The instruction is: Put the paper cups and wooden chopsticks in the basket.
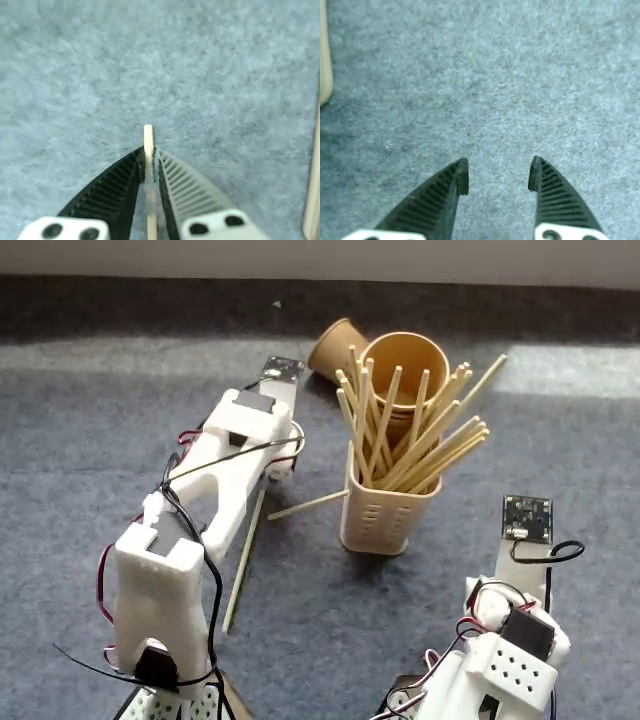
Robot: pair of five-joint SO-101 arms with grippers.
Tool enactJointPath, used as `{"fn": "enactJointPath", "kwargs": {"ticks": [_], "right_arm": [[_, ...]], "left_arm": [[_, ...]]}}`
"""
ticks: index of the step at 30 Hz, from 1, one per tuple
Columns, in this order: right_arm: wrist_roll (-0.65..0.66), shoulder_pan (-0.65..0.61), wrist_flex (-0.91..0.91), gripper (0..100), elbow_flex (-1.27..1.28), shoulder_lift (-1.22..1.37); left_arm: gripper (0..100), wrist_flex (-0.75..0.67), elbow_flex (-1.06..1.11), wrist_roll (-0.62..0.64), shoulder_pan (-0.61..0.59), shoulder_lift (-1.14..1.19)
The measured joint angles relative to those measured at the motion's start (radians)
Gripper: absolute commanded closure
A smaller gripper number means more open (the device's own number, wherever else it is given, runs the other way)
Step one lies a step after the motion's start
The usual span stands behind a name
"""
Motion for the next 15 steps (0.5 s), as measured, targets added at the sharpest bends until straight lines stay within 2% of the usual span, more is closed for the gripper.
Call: {"fn": "enactJointPath", "kwargs": {"ticks": [4,10,15], "right_arm": [[0.000,0.000,-0.003,79.6,0.025,0.000],[0.000,0.000,-0.098,79.6,0.094,0.000],[-0.043,0.000,-0.166,79.6,0.124,0.000]], "left_arm": [[99,0.003,-0.104,0.000,-0.084,0.002],[99,0.009,-0.388,0.000,-0.238,0.002],[99,0.011,-0.724,0.000,-0.259,0.002]]}}
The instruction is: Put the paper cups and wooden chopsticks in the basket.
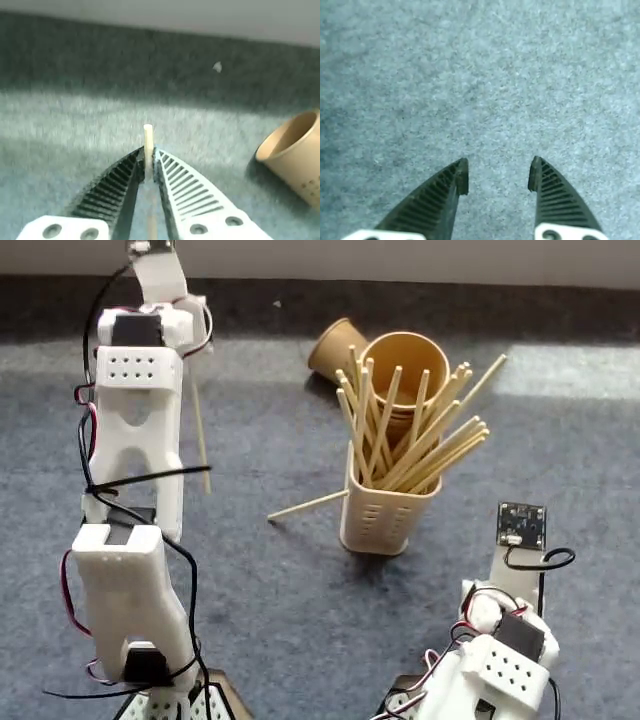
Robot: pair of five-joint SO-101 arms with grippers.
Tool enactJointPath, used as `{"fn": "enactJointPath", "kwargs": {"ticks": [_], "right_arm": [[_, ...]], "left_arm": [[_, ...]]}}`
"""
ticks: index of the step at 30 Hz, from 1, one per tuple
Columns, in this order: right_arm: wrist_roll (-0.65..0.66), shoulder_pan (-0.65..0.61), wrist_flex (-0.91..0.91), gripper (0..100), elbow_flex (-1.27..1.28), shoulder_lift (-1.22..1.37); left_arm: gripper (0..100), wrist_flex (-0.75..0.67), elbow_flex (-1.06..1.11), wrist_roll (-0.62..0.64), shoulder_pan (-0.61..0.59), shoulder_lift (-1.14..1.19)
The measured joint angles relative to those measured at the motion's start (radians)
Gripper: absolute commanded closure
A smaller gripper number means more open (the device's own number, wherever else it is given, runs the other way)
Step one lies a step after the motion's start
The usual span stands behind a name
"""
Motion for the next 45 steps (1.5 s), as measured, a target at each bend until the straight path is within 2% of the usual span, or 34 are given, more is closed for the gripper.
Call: {"fn": "enactJointPath", "kwargs": {"ticks": [4,7,9,18,21,28,34,41,45], "right_arm": [[-0.046,0.000,-0.031,79.6,0.000,0.000],[-0.054,-0.002,-0.034,79.6,0.003,0.000],[-0.054,-0.021,-0.034,79.6,0.015,0.000],[-0.055,-0.072,-0.097,79.6,0.072,0.000],[-0.055,-0.074,-0.097,79.6,0.072,0.000],[-0.055,-0.074,-0.097,79.6,0.072,0.000],[-0.055,-0.074,-0.097,79.6,0.072,0.000],[-0.055,-0.074,-0.097,79.6,0.072,0.000],[-0.055,-0.074,-0.097,79.6,0.072,0.000]], "left_arm": [[99,0.055,-0.368,0.000,0.060,0.000],[99,0.153,-0.669,0.000,0.169,-0.002],[99,0.203,-0.778,0.000,0.261,-0.029],[99,0.127,-0.749,0.031,0.568,-0.276],[99,0.106,-0.674,0.035,0.618,-0.278],[98,0.046,-0.554,0.038,0.624,-0.184],[74,0.086,-0.554,0.040,0.631,-0.163],[76,0.233,-0.554,0.043,0.667,-0.167],[78,0.239,-0.554,0.043,0.600,-0.190]]}}
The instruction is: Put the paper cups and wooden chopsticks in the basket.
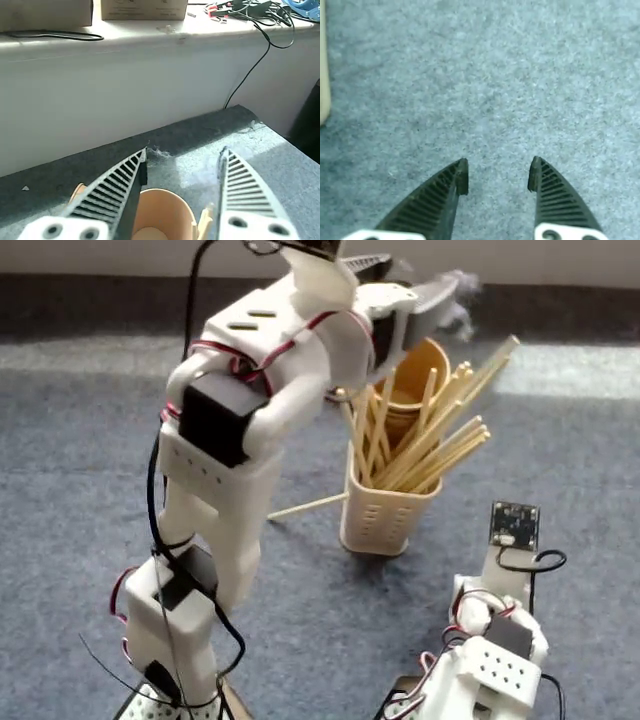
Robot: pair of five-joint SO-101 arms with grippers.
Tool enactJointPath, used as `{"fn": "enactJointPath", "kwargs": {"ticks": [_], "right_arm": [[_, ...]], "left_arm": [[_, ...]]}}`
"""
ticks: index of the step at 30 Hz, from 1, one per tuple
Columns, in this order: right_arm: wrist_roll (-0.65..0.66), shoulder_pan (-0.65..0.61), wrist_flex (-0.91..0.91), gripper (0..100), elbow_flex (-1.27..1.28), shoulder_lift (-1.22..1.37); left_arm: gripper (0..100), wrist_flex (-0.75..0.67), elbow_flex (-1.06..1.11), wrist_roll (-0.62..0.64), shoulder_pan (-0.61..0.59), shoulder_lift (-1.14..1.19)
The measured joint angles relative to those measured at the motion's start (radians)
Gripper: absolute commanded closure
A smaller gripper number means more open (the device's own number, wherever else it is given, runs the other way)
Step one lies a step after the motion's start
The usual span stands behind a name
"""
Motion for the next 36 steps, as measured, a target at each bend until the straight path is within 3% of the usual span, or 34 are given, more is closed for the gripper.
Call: {"fn": "enactJointPath", "kwargs": {"ticks": [9,18,24,27,31,36], "right_arm": [[0.000,0.000,0.000,79.6,0.000,0.000],[0.000,0.000,0.000,79.6,0.000,0.000],[0.000,0.000,0.000,79.6,0.000,0.000],[0.000,0.000,0.000,79.6,0.000,0.000],[0.000,0.000,0.000,79.6,0.000,0.000],[0.000,0.000,0.000,79.6,0.000,0.000]], "left_arm": [[83,0.000,0.006,0.003,-0.321,-0.002],[83,0.006,0.095,0.000,-0.334,0.206],[82,0.215,0.097,-0.014,-0.331,0.354],[82,0.345,0.160,-0.155,-0.328,0.353],[82,0.367,0.374,-0.362,-0.344,0.327],[82,0.368,0.686,-0.743,-0.338,0.229]]}}
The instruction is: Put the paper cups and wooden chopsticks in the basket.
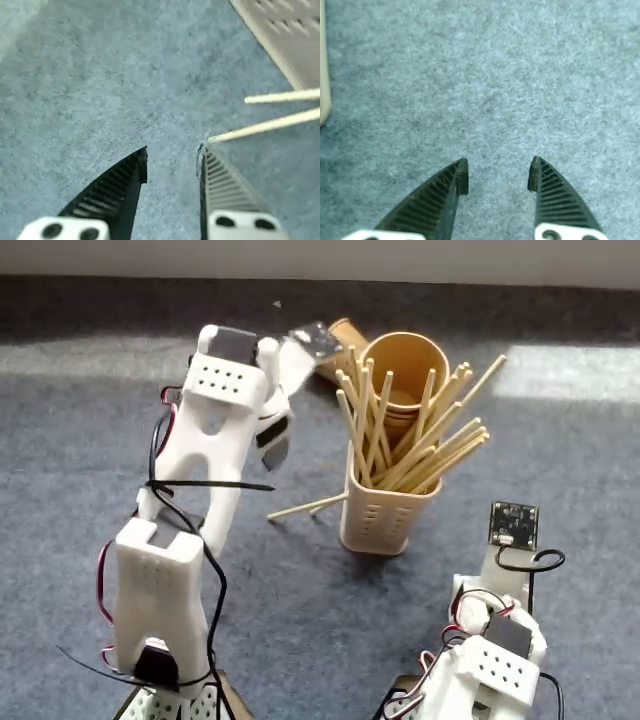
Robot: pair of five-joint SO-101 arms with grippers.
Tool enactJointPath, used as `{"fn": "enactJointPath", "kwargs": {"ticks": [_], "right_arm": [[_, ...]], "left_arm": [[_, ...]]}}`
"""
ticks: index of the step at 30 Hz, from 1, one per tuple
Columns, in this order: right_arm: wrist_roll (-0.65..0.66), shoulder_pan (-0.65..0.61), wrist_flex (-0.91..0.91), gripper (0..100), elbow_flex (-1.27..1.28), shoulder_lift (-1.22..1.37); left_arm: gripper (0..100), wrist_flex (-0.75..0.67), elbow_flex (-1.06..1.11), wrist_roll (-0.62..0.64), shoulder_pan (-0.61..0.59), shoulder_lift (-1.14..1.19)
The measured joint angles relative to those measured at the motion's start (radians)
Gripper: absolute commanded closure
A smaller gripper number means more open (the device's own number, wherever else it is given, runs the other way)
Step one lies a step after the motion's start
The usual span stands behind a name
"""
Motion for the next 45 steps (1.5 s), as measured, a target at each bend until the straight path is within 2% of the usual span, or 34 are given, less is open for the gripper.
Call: {"fn": "enactJointPath", "kwargs": {"ticks": [6,9,13,16,23,27,32,38,45], "right_arm": [[0.000,0.000,0.000,79.6,0.000,0.000],[0.000,0.000,0.000,79.6,0.000,0.000],[0.000,-0.028,0.000,79.6,0.000,0.000],[0.000,-0.043,0.000,79.6,0.014,0.000],[0.000,-0.049,-0.003,79.6,0.018,0.000],[0.000,-0.051,-0.003,79.6,0.020,0.000],[-0.002,-0.051,-0.003,79.6,0.020,0.000],[-0.002,-0.051,-0.003,79.6,0.021,0.000],[-0.002,-0.051,-0.003,79.6,0.021,0.000]], "left_arm": [[82,0.000,0.361,-0.423,0.025,-0.229],[82,0.000,0.539,-0.571,0.060,-0.388],[82,-0.048,0.735,-0.621,0.121,-0.603],[77,-0.172,0.899,-0.626,0.144,-0.761],[75,-0.588,1.344,-0.482,0.150,-1.158],[75,-0.674,1.338,-0.358,0.150,-1.224],[71,-0.830,1.267,-0.117,0.097,-1.247],[67,-0.931,1.312,-0.003,0.089,-1.250],[67,-0.948,1.399,0.008,0.025,-1.250]]}}
